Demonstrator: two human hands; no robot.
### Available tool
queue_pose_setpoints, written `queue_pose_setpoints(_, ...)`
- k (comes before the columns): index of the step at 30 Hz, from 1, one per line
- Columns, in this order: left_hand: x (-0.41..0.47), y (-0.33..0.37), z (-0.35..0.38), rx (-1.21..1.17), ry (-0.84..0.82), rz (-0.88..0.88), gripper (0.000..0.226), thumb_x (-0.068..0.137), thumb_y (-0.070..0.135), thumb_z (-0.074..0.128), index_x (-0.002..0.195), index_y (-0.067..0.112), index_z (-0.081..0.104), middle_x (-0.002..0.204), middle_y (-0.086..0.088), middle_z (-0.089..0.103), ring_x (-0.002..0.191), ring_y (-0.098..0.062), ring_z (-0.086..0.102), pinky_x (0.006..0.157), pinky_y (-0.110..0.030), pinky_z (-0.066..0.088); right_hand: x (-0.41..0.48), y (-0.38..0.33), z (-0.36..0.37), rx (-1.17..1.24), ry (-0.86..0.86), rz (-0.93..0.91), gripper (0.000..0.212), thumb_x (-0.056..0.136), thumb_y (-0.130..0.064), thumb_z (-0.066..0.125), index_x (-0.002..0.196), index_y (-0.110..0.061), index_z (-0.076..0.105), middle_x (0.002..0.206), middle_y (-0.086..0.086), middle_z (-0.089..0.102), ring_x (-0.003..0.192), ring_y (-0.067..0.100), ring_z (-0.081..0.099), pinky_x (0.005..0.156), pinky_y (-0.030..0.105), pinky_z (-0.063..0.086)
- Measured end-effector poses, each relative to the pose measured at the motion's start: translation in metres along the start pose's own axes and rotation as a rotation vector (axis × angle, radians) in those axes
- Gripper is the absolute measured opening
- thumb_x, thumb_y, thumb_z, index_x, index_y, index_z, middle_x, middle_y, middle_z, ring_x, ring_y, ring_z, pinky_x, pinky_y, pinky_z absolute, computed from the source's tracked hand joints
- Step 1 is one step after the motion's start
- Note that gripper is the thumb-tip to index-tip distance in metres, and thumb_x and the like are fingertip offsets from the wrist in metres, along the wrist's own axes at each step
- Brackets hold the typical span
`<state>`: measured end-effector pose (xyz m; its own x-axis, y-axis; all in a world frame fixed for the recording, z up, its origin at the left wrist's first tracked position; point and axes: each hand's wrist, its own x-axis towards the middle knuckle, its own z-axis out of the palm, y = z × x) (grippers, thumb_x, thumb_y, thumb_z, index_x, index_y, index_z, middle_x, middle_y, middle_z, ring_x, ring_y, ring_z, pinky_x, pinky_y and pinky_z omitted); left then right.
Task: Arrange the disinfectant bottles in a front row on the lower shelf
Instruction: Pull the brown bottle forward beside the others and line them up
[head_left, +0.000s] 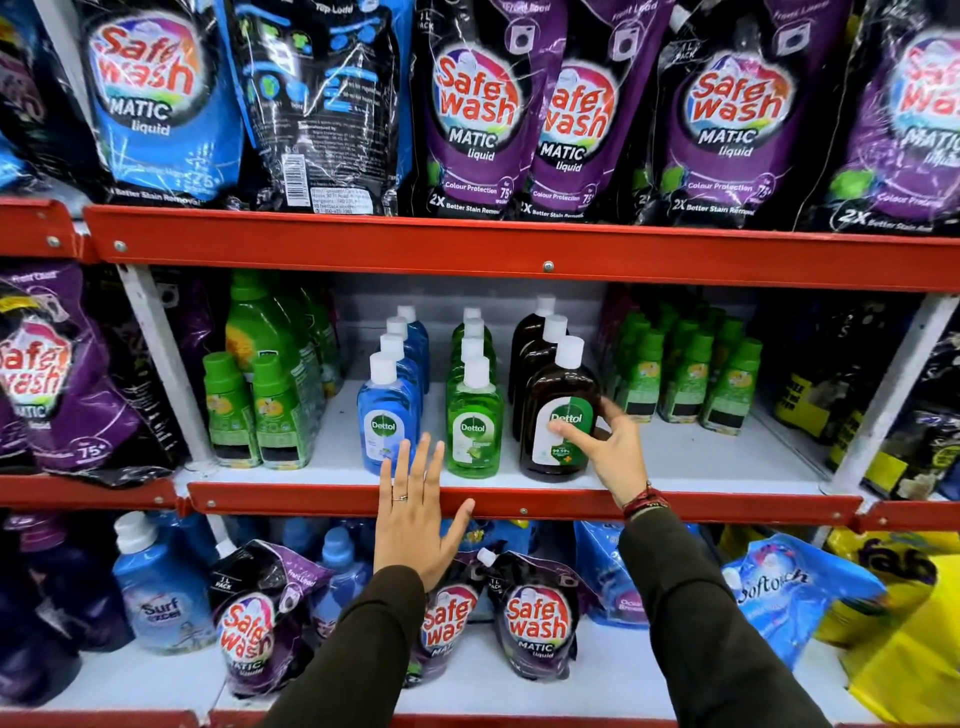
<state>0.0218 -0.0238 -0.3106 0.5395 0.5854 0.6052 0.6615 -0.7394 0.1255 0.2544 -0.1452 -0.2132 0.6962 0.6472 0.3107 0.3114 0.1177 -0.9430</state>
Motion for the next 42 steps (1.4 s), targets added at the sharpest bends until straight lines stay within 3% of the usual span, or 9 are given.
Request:
queue_pose_setpoints(5,0.003,0.025,-0.010,-0.224,0.093,-0.007,0.071,0.100,0.053,0.035,0.160,0.021,0.016,0.171,-0.002,0.009,0.159,-0.020,0.003,0.127,-0.049,-0.006,-0.014,-0.006,0.006,0.012,-0.018,0.027,0.068,0.084,-0.022,0.083,0.142,-0.013,0.049,0.137,0.006,0.062,0.116,0.009,0.063,0.098,0.017,0.053)
queue_pose_setpoints(8,0.016,0.064,-0.026,-0.507,0.167,0.028,0.065,0.100,0.045,0.038,0.158,0.032,0.013,0.166,0.011,0.015,0.155,-0.005,0.010,0.126,-0.028,-0.004,-0.028,-0.005,0.011,0.094,0.068,0.063,0.078,0.097,-0.043,0.065,0.160,-0.018,0.027,0.164,0.000,0.037,0.152,0.015,0.036,0.128,0.039,0.030)
queue_pose_setpoints(12,0.036,0.121,-0.038,-0.980,0.115,-0.070,0.064,0.101,0.049,0.035,0.159,0.030,0.014,0.166,0.012,0.014,0.154,0.000,0.010,0.123,-0.014,0.007,-0.038,-0.003,0.017,0.211,0.109,0.097,0.086,0.092,-0.073,0.043,0.161,-0.025,0.028,0.170,-0.003,0.031,0.157,0.012,0.030,0.131,0.046,0.023)
queue_pose_setpoints(16,0.054,0.144,-0.038,-1.247,-0.148,-0.329,0.066,0.102,0.052,0.031,0.158,0.031,0.005,0.169,0.009,0.003,0.156,-0.007,-0.001,0.127,-0.032,0.003,-0.031,0.018,0.014,0.230,0.060,0.134,0.095,0.079,-0.093,0.039,0.152,-0.032,0.048,0.159,-0.003,0.051,0.148,0.012,0.046,0.128,0.049,0.031)
queue_pose_setpoints(20,0.061,0.142,-0.032,-1.262,-0.224,-0.382,0.076,0.096,0.061,0.029,0.160,0.031,0.001,0.171,0.008,0.000,0.157,-0.011,-0.004,0.129,-0.044,0.002,-0.043,-0.003,0.015,0.240,0.039,0.127,0.043,0.103,-0.060,0.036,0.131,-0.038,0.060,0.143,-0.003,0.062,0.131,0.008,0.059,0.123,0.045,0.039)
queue_pose_setpoints(29,0.057,0.138,-0.031,-1.258,-0.179,-0.351,0.071,0.100,0.054,0.034,0.161,0.028,0.008,0.171,0.004,0.006,0.155,-0.006,0.003,0.127,-0.033,0.005,-0.038,0.002,0.012,0.231,0.008,0.089,0.050,0.105,-0.056,0.037,0.146,-0.032,0.050,0.154,-0.002,0.054,0.140,0.008,0.051,0.127,0.042,0.034)
queue_pose_setpoints(34,0.038,0.125,-0.033,-1.023,0.287,-0.295,0.051,0.104,0.041,0.034,0.151,0.022,0.038,0.156,0.002,0.035,0.146,-0.008,0.031,0.120,-0.019,0.022,-0.064,-0.003,0.029,0.220,0.351,-0.164,0.035,0.106,-0.036,0.044,0.136,-0.023,0.056,0.139,-0.002,0.057,0.122,-0.003,0.056,0.105,0.019,0.043)
queue_pose_setpoints(38,0.042,0.099,-0.038,-1.023,0.443,-0.399,0.052,0.102,0.042,0.033,0.148,0.020,0.041,0.153,-0.003,0.035,0.146,-0.014,0.031,0.119,-0.019,0.020,-0.078,-0.007,0.056,0.216,0.050,-0.152,0.054,0.098,-0.053,0.041,0.139,-0.022,0.058,0.143,-0.006,0.061,0.135,0.014,0.056,0.115,0.038,0.045)
queue_pose_setpoints(42,0.052,0.079,-0.046,-1.131,0.217,-0.522,0.054,0.108,0.044,0.027,0.158,0.027,0.020,0.169,0.000,0.011,0.156,-0.014,0.008,0.120,-0.029,0.006,-0.083,-0.014,0.082,0.092,-0.225,-0.008,0.057,0.107,-0.051,0.033,0.160,-0.031,0.027,0.167,-0.016,0.026,0.155,0.000,0.022,0.132,0.035,0.015)
